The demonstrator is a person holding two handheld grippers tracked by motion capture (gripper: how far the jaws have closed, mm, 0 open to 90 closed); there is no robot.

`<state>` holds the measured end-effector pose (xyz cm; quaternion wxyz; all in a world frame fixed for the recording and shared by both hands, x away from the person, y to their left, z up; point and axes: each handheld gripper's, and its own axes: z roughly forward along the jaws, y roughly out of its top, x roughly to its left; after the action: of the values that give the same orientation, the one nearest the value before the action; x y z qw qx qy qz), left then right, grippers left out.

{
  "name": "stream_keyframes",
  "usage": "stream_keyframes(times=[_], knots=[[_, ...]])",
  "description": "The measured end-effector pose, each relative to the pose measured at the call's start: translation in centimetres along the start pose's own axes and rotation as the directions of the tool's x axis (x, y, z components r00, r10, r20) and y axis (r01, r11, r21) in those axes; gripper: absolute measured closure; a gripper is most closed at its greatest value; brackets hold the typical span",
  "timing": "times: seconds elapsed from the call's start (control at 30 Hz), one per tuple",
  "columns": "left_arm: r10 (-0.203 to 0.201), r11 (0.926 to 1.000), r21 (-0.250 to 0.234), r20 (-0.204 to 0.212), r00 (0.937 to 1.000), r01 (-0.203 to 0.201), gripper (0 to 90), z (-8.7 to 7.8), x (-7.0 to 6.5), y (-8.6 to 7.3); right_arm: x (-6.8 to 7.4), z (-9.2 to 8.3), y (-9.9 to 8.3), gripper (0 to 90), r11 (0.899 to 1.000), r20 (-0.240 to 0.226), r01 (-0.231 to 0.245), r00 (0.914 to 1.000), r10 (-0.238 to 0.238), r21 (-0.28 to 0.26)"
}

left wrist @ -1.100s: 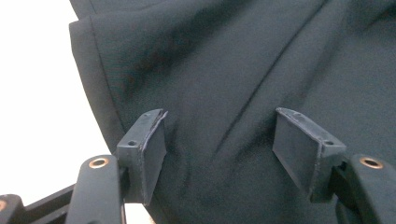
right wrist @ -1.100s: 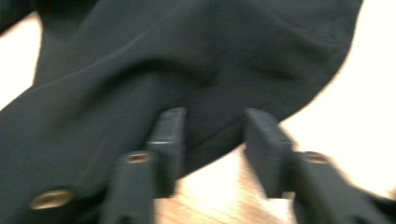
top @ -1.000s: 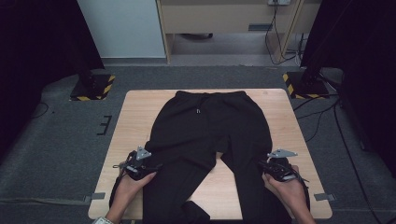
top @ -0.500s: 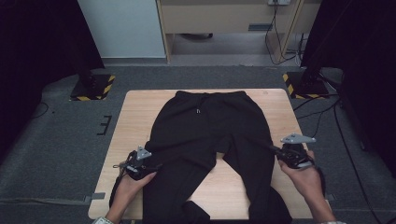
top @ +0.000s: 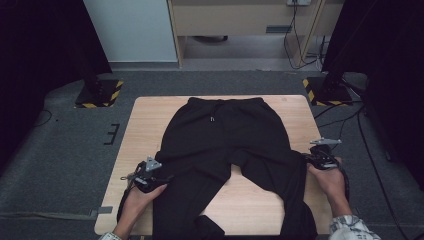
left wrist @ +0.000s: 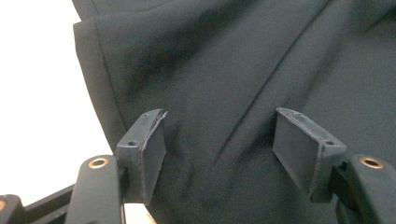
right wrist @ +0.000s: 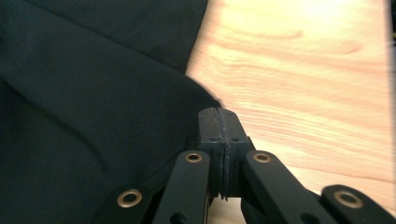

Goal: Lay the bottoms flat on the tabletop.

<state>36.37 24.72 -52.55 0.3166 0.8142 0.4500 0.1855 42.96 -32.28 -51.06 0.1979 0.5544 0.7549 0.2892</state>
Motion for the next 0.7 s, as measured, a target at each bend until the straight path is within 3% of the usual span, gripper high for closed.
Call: stream_keyframes(times=[0.07, 0.17, 0.27, 0.3, 0.33, 0.5, 0.7], knots=[[0.005, 1.0000, -0.003, -0.009, 0.9999, -0.005, 32.0, -0.2, -0.1, 0.2, 0.2, 0.9, -0.4, 89.7, 1.000, -0.003, -0.007, 1.0000, 0.007, 0.002], [-0.004, 0.9986, -0.052, -0.012, 0.9999, 0.004, 31.1, -1.1, -0.7, 1.0, 0.3, 1.0, -0.6, 88.0, 1.000, 0.002, -0.012, 0.9999, 0.012, -0.020], [-0.001, 0.9970, -0.078, -0.016, 0.9999, 0.000, 31.2, -1.9, -1.6, 2.2, 0.2, 0.0, -0.8, 76.0, 0.998, 0.005, -0.002, 1.0000, 0.002, -0.057], [-0.001, 0.9970, -0.078, -0.016, 0.9999, 0.000, 31.2, -1.9, -1.6, 2.2, 0.2, 0.0, -0.8, 76.0, 0.998, 0.005, -0.002, 1.0000, 0.002, -0.057], [0.013, 0.9963, -0.084, -0.005, 0.9999, -0.014, 31.2, -1.7, -2.5, 3.2, 0.3, -1.1, -1.2, 65.5, 0.997, -0.018, -0.022, 0.9996, 0.021, -0.078], [0.072, 0.9940, -0.084, 0.025, 0.9971, -0.070, 31.2, -0.9, -5.3, 5.3, 0.7, -3.4, -2.3, 50.7, 0.993, -0.037, -0.021, 0.9992, 0.017, -0.114], [0.125, 0.9880, -0.101, 0.078, 0.9891, -0.117, 30.5, 1.0, -9.2, 8.2, 2.1, -5.1, -3.3, 48.0, 0.992, -0.050, -0.022, 0.9986, 0.015, -0.127]])
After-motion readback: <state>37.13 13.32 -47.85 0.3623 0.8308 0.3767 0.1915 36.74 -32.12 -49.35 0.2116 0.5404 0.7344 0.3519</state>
